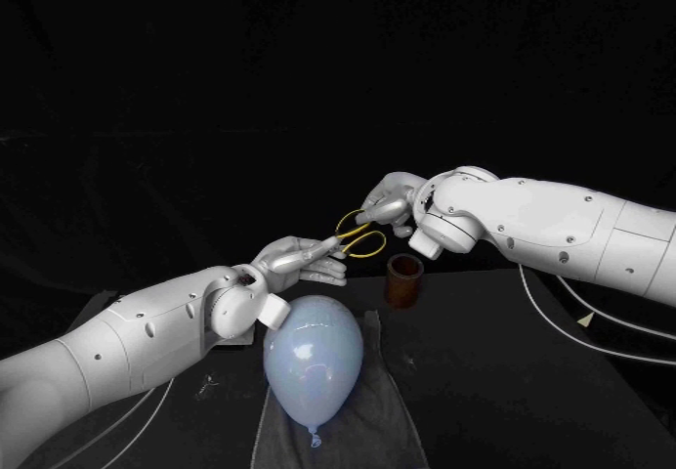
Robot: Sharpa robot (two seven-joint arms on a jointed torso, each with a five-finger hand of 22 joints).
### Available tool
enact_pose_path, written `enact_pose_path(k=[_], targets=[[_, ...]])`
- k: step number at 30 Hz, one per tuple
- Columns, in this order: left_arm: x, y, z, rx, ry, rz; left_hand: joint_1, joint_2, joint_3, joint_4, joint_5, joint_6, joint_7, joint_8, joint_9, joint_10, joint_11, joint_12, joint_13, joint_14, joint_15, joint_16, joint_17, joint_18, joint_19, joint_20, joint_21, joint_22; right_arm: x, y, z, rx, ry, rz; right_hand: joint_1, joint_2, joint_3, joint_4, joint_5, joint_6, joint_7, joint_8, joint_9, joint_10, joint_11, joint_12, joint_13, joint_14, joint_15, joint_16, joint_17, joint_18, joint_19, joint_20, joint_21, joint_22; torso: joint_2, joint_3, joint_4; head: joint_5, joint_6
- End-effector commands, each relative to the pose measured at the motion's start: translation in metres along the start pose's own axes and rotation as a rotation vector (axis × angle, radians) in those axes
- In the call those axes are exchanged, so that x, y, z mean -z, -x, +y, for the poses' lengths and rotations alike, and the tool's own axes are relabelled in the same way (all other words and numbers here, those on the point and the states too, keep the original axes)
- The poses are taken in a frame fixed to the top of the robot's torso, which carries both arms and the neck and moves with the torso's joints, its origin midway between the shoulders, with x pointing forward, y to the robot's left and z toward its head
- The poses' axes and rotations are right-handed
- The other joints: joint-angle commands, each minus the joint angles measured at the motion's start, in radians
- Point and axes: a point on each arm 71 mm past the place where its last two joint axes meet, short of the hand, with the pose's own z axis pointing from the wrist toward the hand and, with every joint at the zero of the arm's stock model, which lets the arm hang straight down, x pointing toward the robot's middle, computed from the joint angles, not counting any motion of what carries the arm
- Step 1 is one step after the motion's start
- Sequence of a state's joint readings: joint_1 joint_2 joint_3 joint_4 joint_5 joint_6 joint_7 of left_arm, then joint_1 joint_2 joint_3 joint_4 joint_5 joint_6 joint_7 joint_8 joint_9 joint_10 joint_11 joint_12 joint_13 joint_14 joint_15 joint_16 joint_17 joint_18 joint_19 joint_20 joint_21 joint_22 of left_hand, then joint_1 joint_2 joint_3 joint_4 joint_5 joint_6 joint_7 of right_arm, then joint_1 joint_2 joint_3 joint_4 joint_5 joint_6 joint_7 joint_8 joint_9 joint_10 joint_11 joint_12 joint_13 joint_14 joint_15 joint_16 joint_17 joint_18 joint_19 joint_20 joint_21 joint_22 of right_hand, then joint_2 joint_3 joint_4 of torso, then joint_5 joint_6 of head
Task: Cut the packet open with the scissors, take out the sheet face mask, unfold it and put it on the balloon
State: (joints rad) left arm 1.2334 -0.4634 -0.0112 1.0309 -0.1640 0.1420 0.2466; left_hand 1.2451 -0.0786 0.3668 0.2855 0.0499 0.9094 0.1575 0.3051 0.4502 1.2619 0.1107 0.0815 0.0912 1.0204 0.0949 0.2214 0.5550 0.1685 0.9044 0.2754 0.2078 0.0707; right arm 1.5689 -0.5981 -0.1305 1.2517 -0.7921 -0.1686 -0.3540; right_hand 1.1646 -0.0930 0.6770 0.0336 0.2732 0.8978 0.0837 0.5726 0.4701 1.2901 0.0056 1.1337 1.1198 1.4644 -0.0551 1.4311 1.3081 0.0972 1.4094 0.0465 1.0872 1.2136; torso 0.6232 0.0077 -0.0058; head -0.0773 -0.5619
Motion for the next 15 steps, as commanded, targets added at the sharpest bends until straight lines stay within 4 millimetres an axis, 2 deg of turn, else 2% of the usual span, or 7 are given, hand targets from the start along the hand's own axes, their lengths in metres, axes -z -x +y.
enact_pose_path(k=[1,15], targets=[[-0.0026,-0.0023,-0.0047,0.007,-0.013,0.009,0.023,0.005,0.002,-0.009,-0.001,0.008,-0.001,-0.008,-0.001,0.002,-0.003,0.003,0.002,-0.001,-0.008,0.006,0.005,0.016,0.004,0.0,-0.006,-0.001,-0.0007,0.0,0.0,0.01,-0.006,0.004,-0.002,0.009,-0.005,0.0,0.002,0.006,-0.001,0.003,0.001,0.006,-0.001,0.005,0.001,0.064,-0.008,0.004,0.082,0.002,0.006,-0.002,0.003,0.002,-0.001,0.0006,0.001,0.0,-0.001],[-0.0054,-0.004,-0.0065,0.0,-0.019,-0.003,0.097,0.014,0.028,-0.035,0.0,0.031,-0.015,-0.008,0.002,0.015,-0.012,0.006,0.005,0.003,-0.013,0.006,0.019,0.016,0.011,-0.002,-0.007,0.0,-0.0024,-0.002,0.0005,0.016,-0.013,0.014,-0.003,0.009,-0.006,0.0,0.002,0.007,-0.001,0.003,0.001,0.007,-0.001,0.006,0.002,0.064,-0.008,0.003,0.082,0.002,0.006,-0.002,0.003,0.002,-0.001,0.0002,0.0011,0.0,-0.002]])
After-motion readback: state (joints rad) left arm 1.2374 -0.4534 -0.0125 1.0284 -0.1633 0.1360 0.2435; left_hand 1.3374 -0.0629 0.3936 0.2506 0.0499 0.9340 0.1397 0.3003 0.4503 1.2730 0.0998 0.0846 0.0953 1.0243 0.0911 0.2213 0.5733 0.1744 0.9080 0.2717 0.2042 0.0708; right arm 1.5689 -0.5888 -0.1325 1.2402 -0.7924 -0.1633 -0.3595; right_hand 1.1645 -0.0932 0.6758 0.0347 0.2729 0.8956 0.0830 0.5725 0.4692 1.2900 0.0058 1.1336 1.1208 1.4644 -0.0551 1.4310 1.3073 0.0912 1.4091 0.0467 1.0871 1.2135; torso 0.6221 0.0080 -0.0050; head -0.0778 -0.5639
